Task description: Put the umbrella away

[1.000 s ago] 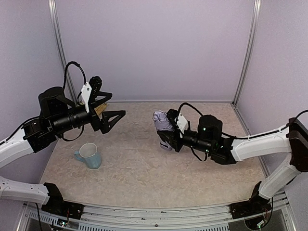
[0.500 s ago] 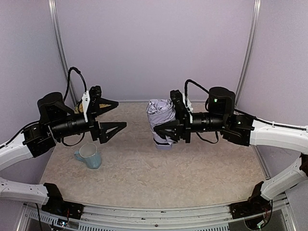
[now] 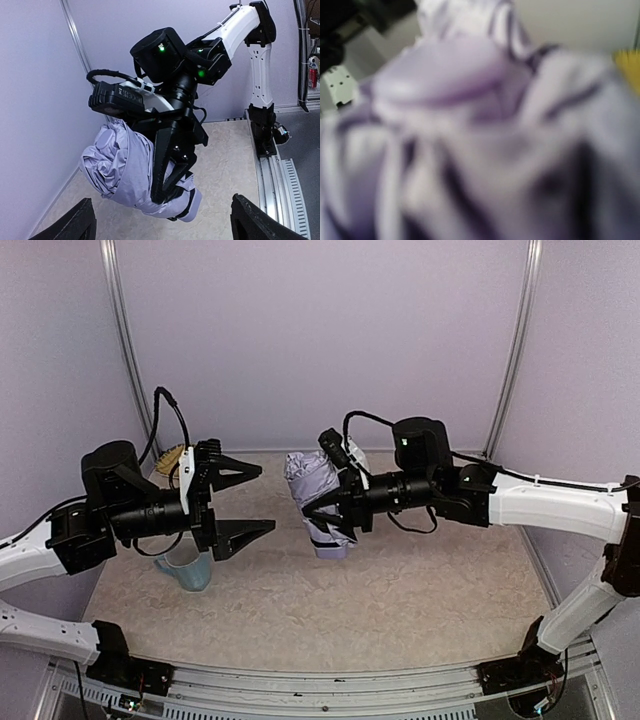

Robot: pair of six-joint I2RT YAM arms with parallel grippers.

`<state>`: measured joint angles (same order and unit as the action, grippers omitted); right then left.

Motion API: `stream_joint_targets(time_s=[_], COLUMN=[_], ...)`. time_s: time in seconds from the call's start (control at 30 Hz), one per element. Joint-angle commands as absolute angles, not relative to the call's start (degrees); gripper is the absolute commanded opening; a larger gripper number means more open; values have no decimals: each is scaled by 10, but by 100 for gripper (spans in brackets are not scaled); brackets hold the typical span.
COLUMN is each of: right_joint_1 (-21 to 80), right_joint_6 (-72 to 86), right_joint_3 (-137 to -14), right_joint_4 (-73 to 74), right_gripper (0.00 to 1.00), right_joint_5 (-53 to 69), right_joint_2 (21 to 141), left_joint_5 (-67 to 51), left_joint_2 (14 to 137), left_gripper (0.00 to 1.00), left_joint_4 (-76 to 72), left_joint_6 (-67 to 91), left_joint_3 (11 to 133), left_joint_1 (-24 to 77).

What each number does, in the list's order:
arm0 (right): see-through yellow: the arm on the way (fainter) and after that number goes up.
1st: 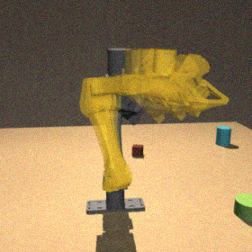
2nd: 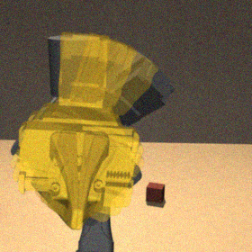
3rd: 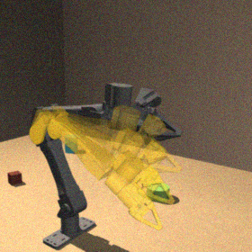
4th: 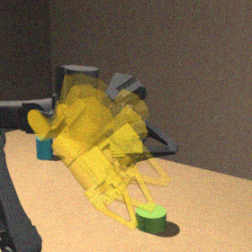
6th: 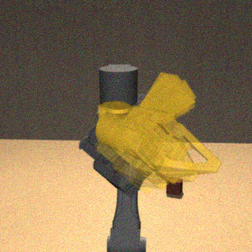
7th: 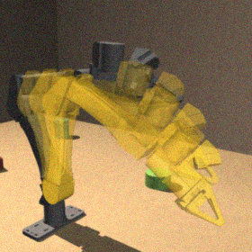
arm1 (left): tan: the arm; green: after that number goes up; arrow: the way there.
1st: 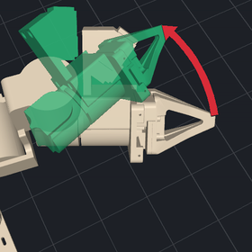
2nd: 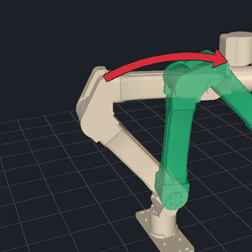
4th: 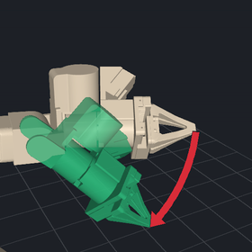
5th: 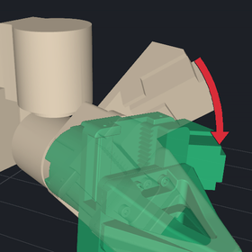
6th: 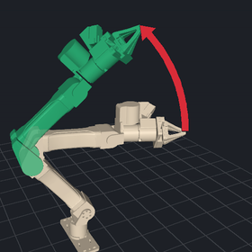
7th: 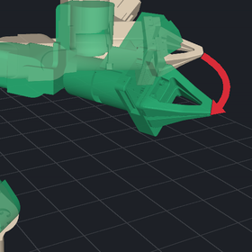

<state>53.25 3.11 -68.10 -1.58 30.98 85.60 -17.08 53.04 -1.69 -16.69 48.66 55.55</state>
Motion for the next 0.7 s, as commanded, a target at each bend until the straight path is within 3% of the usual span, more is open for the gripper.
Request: stream_joint_targets(time_s=[0.0, 0.2, 0.5, 0.67], right_joint_1=[520, 489, 475, 459], right_joint_6=[185, 454, 486, 515], right_joint_3=[-690, -569, -625, -598], right_joint_4=[-7, -215, -197, -221], right_gripper=[0, 3, 5, 20], right_joint_5=[254, 310, 334, 332], right_joint_2=[870, 945, 1111, 1152], left_joint_5=[-140, -161, -167, -171], left_joint_2=[542, 555, 550, 538], left_gripper=[90, 90, 90, 90], left_joint_4=[-24, -49, -34, -32], left_joint_6=[-119, -31, -14, -21], left_joint_3=[489, 476, 471, 467], left_joint_1=[528, 460, 447, 439])
